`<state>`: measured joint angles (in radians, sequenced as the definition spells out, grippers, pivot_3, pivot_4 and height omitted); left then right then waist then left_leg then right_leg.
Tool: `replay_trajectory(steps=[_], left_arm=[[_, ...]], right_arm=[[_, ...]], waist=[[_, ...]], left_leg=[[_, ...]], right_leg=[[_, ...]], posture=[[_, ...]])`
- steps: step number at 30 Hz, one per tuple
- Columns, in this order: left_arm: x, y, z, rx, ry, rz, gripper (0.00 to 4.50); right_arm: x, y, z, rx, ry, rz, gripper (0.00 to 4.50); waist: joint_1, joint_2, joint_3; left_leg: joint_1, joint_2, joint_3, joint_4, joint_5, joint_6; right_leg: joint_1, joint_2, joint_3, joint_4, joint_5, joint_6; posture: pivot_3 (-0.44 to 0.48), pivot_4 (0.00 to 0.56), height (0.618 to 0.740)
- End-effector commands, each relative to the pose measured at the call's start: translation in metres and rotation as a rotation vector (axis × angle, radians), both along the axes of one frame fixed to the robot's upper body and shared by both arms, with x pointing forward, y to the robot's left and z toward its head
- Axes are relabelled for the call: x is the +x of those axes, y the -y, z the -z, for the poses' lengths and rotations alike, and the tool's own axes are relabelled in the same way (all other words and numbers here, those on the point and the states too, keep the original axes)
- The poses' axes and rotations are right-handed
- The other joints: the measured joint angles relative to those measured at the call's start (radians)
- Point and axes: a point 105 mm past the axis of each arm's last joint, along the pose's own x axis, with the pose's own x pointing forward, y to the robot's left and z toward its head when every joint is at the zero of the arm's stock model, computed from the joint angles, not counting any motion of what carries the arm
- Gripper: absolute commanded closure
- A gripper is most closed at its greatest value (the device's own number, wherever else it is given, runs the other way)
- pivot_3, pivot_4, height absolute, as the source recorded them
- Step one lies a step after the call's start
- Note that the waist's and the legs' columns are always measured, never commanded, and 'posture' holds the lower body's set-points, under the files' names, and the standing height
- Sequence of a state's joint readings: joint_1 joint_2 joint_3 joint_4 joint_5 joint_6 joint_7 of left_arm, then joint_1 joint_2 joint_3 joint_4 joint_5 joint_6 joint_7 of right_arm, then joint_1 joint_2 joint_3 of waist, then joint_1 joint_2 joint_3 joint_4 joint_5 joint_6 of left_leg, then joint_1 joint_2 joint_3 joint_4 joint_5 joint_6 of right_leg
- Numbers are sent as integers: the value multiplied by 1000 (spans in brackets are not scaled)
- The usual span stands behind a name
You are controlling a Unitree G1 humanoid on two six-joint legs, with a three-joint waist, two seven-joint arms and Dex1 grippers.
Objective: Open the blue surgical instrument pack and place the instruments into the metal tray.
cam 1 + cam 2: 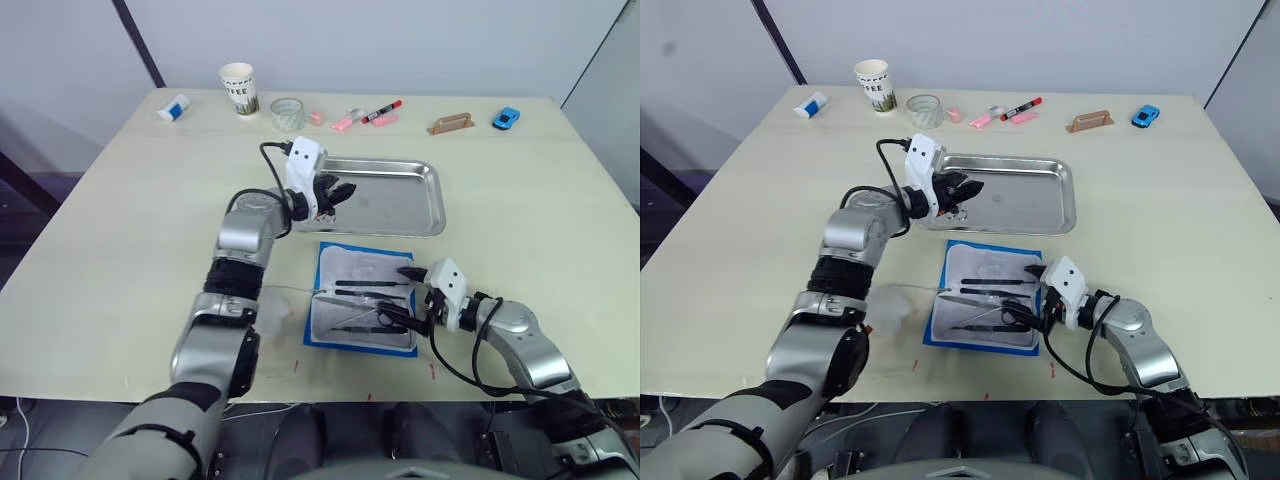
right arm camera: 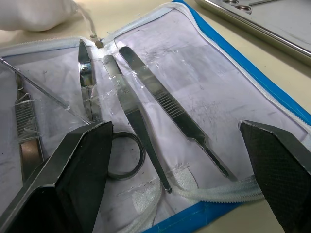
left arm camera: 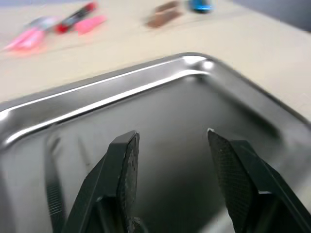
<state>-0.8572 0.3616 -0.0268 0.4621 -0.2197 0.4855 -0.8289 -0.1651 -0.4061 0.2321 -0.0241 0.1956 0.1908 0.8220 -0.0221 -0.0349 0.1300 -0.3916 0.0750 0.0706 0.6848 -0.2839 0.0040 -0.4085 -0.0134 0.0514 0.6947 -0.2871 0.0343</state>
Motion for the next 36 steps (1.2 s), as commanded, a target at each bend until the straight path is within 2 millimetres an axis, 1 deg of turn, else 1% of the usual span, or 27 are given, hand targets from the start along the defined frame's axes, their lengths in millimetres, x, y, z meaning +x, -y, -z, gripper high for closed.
replay_trajectory(steps=[1, 4, 7, 10, 12, 16, 21, 25, 31, 36], left_arm=[[-27, 2, -9, 18, 94, 282, 2142], [-51, -2, 6, 88, 84, 485, 2142], [-70, -4, 24, 175, 48, 639, 2142], [-79, -4, 38, 269, 43, 737, 2142], [-82, -5, 47, 335, 45, 777, 2142], [-76, -4, 56, 389, 73, 776, 2142], [-74, -5, 69, 433, 76, 782, 2142], [-67, -5, 72, 430, 79, 747, 2142], [-64, -3, 76, 395, 50, 727, 2142], [-67, -3, 83, 435, 55, 758, 2142]], right_arm=[[-7, 14, 45, -111, -151, 62, 0], [-8, 14, 45, -110, -151, 64, 0], [-8, 15, 45, -110, -150, 65, 0], [-8, 15, 44, -109, -148, 68, 0], [-8, 16, 44, -109, -148, 69, 0], [-9, 17, 44, -111, -148, 73, 0], [-10, 19, 44, -112, -149, 79, 0], [-10, 18, 44, -112, -150, 79, 0], [-9, 17, 43, -111, -146, 77, 0], [-9, 18, 42, -112, -143, 79, 0]], waist=[[2, 0, 0], [2, 0, 0], [3, 0, 0], [6, 0, 0], [6, 0, 0], [6, 0, 0], [7, 0, 0], [8, 0, 0], [7, 0, 0], [8, 0, 0]], left_leg=[[0, 0, 0, 0, 0, 0], [0, 0, 1, 0, -1, 2], [0, 0, 0, 0, -1, 2], [0, 0, 0, 0, -1, 2], [0, 0, 0, 0, -1, 2], [0, 0, 0, 0, -1, 2], [0, 0, 0, 0, -1, 2], [-1, 0, 0, 0, -1, 2], [-1, 0, 0, 0, -1, 2], [-1, 0, 0, 0, -1, 2]], right_leg=[[0, 0, 0, 0, 0, 0], [0, 0, 0, 0, 0, 0], [0, 0, 0, 0, 0, 0], [0, 0, 0, 0, 0, 0], [0, 0, 0, 0, 0, 0], [0, 0, 0, 0, 0, 0], [0, 0, 0, 0, 0, 0], [0, 0, 0, 0, 0, 0], [0, 0, 0, 0, 0, 0], [0, 0, 0, 0, 0, 0]], posture=[[0, 150, 718], [0, 150, 718], [0, 150, 718], [0, 150, 718], [0, 150, 718], [0, 150, 718], [0, 150, 718], [0, 150, 718], [0, 150, 718], [0, 150, 718]])
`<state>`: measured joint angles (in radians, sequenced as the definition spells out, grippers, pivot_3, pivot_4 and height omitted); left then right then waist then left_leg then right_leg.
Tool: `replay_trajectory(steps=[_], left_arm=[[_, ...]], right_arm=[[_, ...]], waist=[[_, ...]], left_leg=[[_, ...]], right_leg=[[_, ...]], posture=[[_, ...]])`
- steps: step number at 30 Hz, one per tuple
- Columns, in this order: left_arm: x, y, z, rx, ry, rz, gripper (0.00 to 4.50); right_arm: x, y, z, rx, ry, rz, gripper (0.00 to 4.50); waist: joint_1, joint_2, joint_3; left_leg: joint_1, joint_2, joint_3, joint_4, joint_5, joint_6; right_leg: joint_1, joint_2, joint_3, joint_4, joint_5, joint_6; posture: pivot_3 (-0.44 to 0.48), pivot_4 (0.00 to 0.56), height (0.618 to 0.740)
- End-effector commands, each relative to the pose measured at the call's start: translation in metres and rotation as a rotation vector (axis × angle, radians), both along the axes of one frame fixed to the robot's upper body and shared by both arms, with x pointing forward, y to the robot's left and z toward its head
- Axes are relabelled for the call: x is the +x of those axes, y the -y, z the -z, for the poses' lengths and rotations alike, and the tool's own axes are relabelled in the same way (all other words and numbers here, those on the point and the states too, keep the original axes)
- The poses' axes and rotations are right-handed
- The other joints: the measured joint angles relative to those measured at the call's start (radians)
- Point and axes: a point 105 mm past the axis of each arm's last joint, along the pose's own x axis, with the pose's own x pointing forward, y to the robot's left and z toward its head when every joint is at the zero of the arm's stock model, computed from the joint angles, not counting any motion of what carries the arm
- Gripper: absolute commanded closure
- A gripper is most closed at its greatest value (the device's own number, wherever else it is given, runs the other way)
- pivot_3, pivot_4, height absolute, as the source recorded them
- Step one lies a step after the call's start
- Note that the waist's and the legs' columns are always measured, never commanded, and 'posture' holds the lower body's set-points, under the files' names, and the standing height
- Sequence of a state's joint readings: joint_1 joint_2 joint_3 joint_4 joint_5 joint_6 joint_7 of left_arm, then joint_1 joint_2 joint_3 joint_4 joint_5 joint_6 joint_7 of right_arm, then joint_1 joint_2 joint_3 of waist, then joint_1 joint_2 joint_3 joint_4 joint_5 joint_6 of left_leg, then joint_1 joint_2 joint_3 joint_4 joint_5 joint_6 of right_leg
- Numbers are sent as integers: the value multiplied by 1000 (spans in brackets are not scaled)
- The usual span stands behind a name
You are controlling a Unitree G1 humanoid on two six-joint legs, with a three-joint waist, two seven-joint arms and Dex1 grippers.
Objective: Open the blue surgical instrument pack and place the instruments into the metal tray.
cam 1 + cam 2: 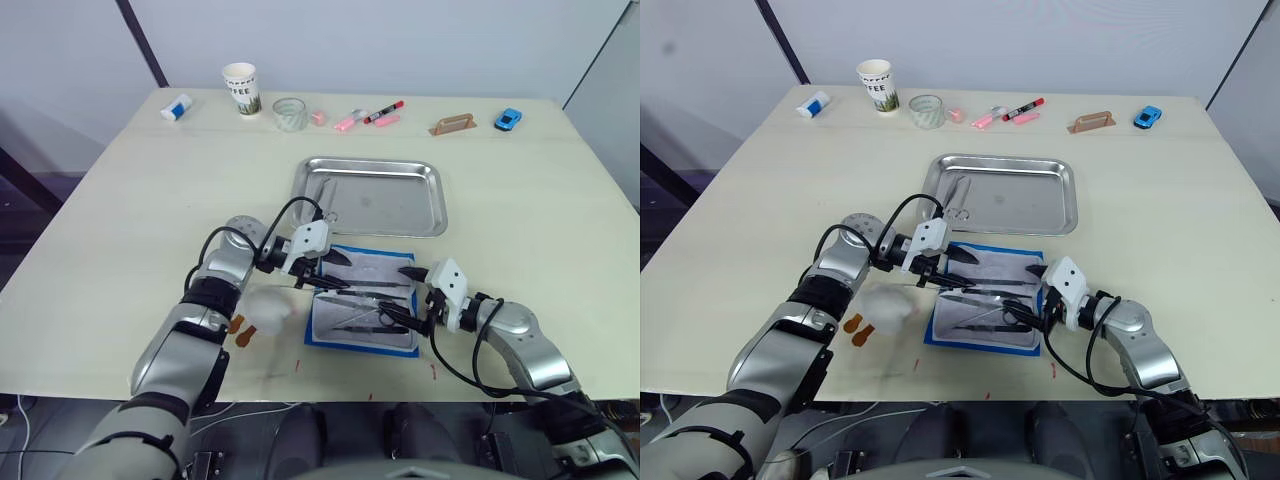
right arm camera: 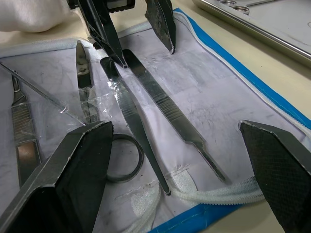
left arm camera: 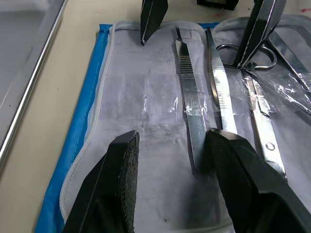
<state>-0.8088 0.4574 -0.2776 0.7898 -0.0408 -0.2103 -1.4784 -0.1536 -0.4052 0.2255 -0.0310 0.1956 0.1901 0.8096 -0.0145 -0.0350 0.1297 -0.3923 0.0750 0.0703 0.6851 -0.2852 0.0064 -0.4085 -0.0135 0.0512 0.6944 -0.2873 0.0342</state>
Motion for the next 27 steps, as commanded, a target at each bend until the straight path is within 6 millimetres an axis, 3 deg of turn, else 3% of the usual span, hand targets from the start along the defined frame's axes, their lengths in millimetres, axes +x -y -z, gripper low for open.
replay_trajectory(steps=[1, 6, 7, 8, 9, 11, 12, 16, 27], left_arm=[[-2, 1, 2, 22, 16, 30, 2142], [-8, 3, 9, 35, 9, 62, 2142], [-9, 2, 11, 38, 9, 63, 2636], [-9, 2, 11, 39, 9, 64, 2797], [-10, 3, 12, 39, 9, 66, 3426], [-10, 3, 13, 38, 9, 68, 4234], [-11, 4, 13, 37, 7, 70, 4468], [-12, 5, 13, 34, 7, 76, 4468], [-10, 11, -15, 54, 46, 71, 4468]], right_arm=[[-8, 16, 42, -114, -145, 61, 0], [-9, 16, 42, -116, -145, 60, 0], [-9, 16, 42, -117, -145, 60, 0], [-9, 16, 42, -117, -145, 60, 0], [-9, 17, 42, -118, -145, 59, 0], [-9, 17, 42, -118, -145, 59, 0], [-9, 17, 42, -119, -146, 58, 0], [-10, 17, 42, -120, -149, 55, 0], [-12, 16, 44, -119, -155, 51, 0]], waist=[[0, 0, 0], [0, 0, 0], [0, 0, 0], [0, 0, 0], [0, 0, 0], [1, 0, 0], [1, 0, 0], [1, 0, 0], [0, 0, 0]], left_leg=[[0, 0, 0, 0, 0, 0], [0, 0, 0, 0, 0, 0], [0, 0, 0, 0, 0, 0], [0, 0, 0, 0, 0, 0], [0, 0, 0, 0, 0, 0], [0, 0, 0, 0, 0, 0], [0, 0, 0, 0, 0, 0], [0, 0, 0, 0, 0, 0], [0, 0, 0, 0, 0, 0]], right_leg=[[0, 0, 0, 0, 0, 0], [0, 0, 0, 0, 0, 0], [0, 0, 0, 0, 0, 0], [0, 0, 0, 0, 0, 0], [0, 0, 0, 0, 0, 0], [0, 0, 0, 0, 0, 0], [0, 0, 0, 0, 0, 0], [0, 0, 0, 0, 0, 0], [0, 0, 0, 0, 0, 0]], posture=[[0, 150, 718], [0, 150, 718], [0, 150, 718], [0, 150, 718], [0, 150, 718], [0, 150, 718], [0, 150, 718], [0, 150, 718], [0, 150, 718]])
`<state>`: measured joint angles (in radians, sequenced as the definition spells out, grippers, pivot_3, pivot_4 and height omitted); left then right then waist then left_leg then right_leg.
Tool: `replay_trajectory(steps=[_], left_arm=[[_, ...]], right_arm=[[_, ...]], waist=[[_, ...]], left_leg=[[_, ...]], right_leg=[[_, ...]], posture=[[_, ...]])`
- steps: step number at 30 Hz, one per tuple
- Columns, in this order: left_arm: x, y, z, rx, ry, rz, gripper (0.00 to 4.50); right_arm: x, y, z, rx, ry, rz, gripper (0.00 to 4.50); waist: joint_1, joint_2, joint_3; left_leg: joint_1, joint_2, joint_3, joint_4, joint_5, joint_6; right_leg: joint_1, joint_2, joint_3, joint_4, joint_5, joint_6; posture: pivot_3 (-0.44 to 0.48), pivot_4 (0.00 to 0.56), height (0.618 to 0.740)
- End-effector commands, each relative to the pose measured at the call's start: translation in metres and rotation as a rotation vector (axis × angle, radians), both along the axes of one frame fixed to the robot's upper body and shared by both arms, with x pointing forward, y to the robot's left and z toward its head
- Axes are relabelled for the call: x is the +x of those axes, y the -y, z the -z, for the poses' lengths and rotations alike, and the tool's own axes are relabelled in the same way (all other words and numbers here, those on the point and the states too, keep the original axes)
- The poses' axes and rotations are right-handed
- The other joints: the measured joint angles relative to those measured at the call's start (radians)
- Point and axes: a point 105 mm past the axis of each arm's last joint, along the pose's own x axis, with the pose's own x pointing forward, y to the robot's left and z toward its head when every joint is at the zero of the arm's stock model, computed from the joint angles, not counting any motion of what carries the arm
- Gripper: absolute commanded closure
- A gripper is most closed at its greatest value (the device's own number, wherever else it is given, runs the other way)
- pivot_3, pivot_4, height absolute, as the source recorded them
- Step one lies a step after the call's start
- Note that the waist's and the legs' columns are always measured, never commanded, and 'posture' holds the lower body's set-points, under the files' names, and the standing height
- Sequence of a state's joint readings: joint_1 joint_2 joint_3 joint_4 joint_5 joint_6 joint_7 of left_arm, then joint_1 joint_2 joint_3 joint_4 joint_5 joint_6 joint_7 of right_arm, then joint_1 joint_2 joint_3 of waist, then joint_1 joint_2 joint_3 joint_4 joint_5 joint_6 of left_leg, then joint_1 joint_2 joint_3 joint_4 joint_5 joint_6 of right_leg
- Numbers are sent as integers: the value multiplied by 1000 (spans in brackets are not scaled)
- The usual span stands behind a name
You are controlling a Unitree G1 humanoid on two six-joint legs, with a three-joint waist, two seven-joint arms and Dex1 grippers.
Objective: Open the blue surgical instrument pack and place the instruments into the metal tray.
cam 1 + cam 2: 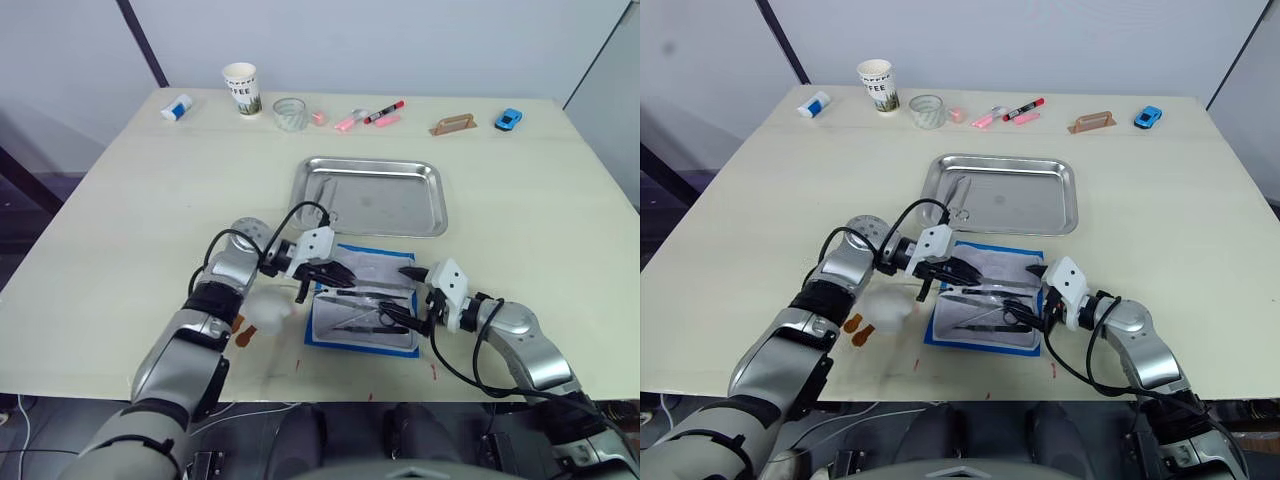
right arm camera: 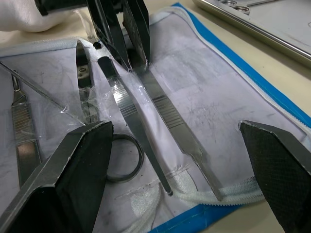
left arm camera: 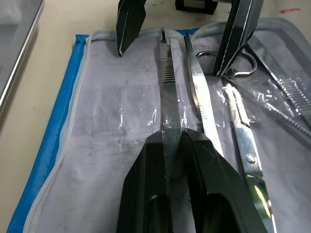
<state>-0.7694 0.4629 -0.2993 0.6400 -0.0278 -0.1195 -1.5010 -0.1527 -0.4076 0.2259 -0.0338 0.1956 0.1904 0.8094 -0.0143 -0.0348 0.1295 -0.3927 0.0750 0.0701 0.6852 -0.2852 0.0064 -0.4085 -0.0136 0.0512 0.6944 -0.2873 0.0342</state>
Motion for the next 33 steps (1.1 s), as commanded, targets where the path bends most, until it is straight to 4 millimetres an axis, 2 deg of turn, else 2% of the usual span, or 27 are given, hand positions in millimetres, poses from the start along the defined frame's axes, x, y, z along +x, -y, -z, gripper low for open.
replay_trajectory(steps=[1, 13, 33], left_arm=[[1, 1, -15, 23, 48, 12, 4468], [-3, -15, -27, 52, 47, -22, 4468], [-10, -68, -35, 96, 44, -111, 4468]], right_arm=[[-12, 16, 44, -117, -157, 52, 0], [-12, 16, 44, -116, -158, 52, 0], [-12, 14, 45, -118, -163, 38, 0]], waist=[[0, 0, 0], [0, 0, 0], [0, 0, 0]], left_leg=[[0, 0, 0, 0, 0, 0], [0, 0, 0, 0, 0, 0], [0, 0, 0, 0, 0, 0]], right_leg=[[0, 0, 0, 0, 0, 0], [0, 0, 0, 0, 0, 0], [0, 0, 0, 0, 0, 0]], posture=[[0, 150, 718], [0, 150, 718], [0, 150, 718]])
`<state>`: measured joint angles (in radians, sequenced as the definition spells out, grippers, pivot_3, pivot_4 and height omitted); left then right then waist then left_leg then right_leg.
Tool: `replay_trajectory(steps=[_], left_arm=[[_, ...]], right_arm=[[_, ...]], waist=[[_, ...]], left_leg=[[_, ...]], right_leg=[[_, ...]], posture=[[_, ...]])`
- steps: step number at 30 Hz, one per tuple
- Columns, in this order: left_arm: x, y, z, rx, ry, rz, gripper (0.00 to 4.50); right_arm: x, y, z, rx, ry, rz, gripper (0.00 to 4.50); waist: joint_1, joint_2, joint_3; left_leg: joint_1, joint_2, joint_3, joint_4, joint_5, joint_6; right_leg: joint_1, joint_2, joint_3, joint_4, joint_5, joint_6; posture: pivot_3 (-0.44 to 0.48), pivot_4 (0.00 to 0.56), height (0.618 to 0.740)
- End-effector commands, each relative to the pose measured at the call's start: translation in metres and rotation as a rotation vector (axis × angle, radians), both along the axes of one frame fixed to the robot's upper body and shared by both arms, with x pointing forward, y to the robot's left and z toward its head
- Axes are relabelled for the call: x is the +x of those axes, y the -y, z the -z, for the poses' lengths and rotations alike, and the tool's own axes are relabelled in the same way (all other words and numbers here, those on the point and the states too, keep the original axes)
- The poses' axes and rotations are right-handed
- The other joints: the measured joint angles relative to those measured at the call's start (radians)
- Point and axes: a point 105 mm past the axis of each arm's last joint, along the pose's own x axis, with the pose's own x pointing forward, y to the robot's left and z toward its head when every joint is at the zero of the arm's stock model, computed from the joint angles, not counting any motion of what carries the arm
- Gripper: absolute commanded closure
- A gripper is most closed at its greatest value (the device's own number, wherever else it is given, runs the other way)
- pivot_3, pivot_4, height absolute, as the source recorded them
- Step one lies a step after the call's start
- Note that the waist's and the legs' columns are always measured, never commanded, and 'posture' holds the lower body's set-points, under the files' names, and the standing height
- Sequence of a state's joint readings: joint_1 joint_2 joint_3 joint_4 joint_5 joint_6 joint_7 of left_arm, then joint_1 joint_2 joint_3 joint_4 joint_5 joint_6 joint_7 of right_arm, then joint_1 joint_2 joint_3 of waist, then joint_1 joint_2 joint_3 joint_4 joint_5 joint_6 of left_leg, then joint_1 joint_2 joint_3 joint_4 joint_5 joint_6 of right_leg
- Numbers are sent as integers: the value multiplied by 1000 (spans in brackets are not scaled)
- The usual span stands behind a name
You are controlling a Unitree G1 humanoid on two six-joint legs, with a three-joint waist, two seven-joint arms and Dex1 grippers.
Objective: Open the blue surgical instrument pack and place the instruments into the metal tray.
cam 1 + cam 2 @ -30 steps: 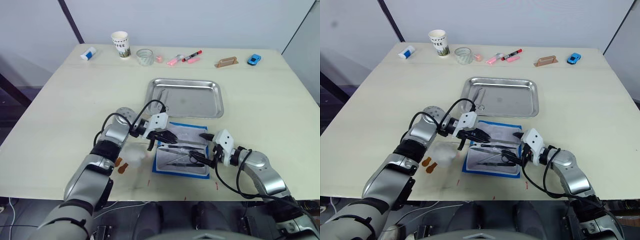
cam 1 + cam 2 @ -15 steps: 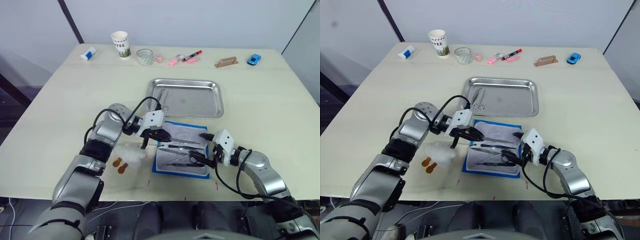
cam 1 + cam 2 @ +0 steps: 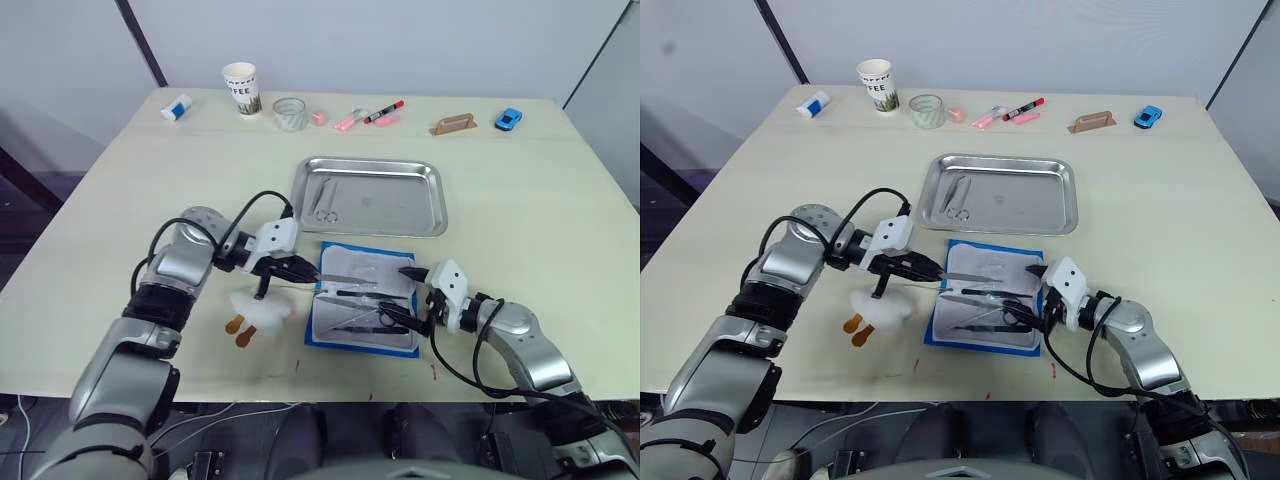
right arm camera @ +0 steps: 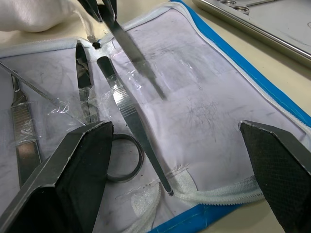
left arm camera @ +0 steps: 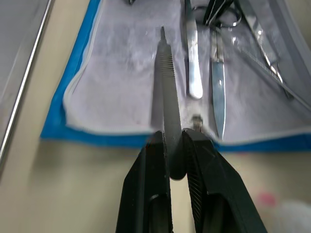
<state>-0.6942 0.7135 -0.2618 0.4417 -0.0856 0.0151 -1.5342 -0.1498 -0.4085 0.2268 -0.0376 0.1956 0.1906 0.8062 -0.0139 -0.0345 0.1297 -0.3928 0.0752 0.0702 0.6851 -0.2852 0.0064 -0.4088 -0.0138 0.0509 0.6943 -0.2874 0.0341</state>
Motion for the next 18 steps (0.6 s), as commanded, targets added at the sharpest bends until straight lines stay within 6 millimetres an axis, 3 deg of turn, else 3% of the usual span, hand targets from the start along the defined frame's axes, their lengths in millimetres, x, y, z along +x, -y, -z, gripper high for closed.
replay_trajectory(steps=[1, 18], left_arm=[[-3, -5, -13, -13, 32, 13, 4468], [-11, -38, -37, -92, 17, -77, 4468]], right_arm=[[-12, 13, 45, -117, -164, 36, 0], [-13, 13, 46, -122, -165, 26, 0]], waist=[[0, 0, 0], [0, 0, 0]], left_leg=[[0, 0, 0, 0, 0, 0], [0, 0, 0, 0, 0, 0]], right_leg=[[0, 0, 0, 0, 0, 0], [0, 0, 0, 0, 0, 0]], posture=[[0, 150, 718], [0, 150, 718]])
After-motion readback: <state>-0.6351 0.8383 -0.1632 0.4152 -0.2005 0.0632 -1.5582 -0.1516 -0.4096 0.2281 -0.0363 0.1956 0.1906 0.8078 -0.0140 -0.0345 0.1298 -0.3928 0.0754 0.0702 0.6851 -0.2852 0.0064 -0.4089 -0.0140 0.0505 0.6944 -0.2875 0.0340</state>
